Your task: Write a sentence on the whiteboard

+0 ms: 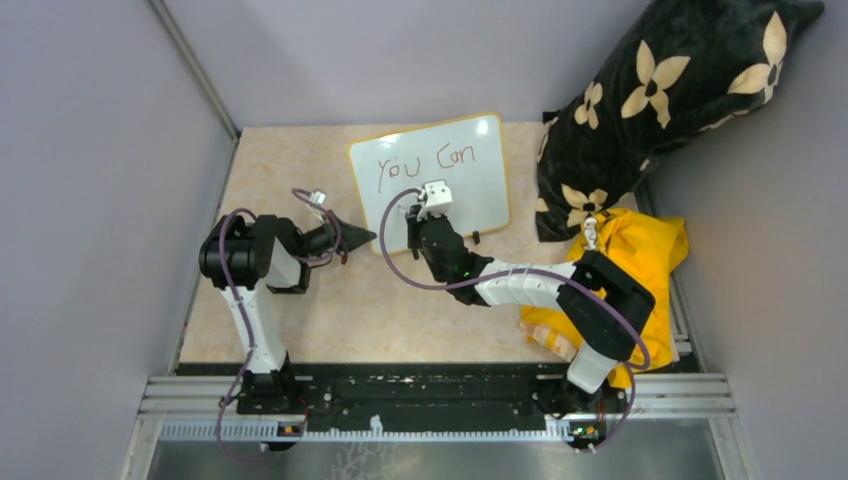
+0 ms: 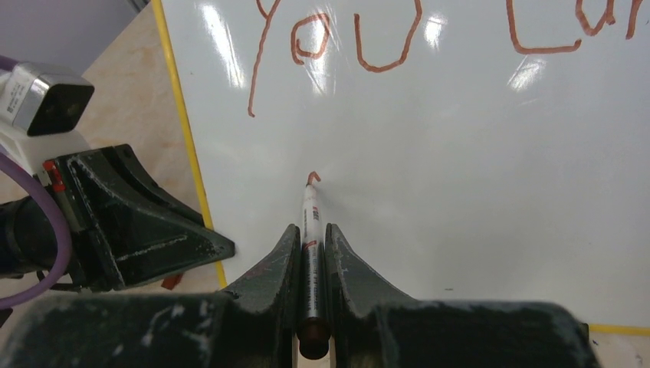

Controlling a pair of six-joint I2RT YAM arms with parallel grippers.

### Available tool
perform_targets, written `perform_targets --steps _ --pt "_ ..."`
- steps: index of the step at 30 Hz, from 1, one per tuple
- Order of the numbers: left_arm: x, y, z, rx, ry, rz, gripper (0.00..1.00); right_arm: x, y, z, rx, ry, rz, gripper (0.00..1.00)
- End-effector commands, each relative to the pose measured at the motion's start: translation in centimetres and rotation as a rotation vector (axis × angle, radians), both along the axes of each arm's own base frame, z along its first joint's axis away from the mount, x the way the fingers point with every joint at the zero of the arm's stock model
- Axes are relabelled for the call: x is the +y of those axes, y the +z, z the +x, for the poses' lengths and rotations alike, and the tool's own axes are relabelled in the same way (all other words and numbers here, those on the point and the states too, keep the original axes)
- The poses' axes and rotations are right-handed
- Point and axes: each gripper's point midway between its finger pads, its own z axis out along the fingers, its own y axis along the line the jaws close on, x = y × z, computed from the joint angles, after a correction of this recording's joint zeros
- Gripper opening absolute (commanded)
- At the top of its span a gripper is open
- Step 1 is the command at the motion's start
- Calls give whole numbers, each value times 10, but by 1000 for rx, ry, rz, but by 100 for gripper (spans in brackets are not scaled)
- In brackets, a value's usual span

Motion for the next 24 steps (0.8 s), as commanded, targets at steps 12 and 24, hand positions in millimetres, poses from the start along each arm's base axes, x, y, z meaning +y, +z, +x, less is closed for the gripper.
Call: perform_targets --steps 12,24 --pt "-1 2 -1 -26 -10 -5 0 -17 -32 -17 77 28 -41 0" --pt "-3 2 -1 -28 -14 -3 0 -12 -23 -16 63 29 -33 0"
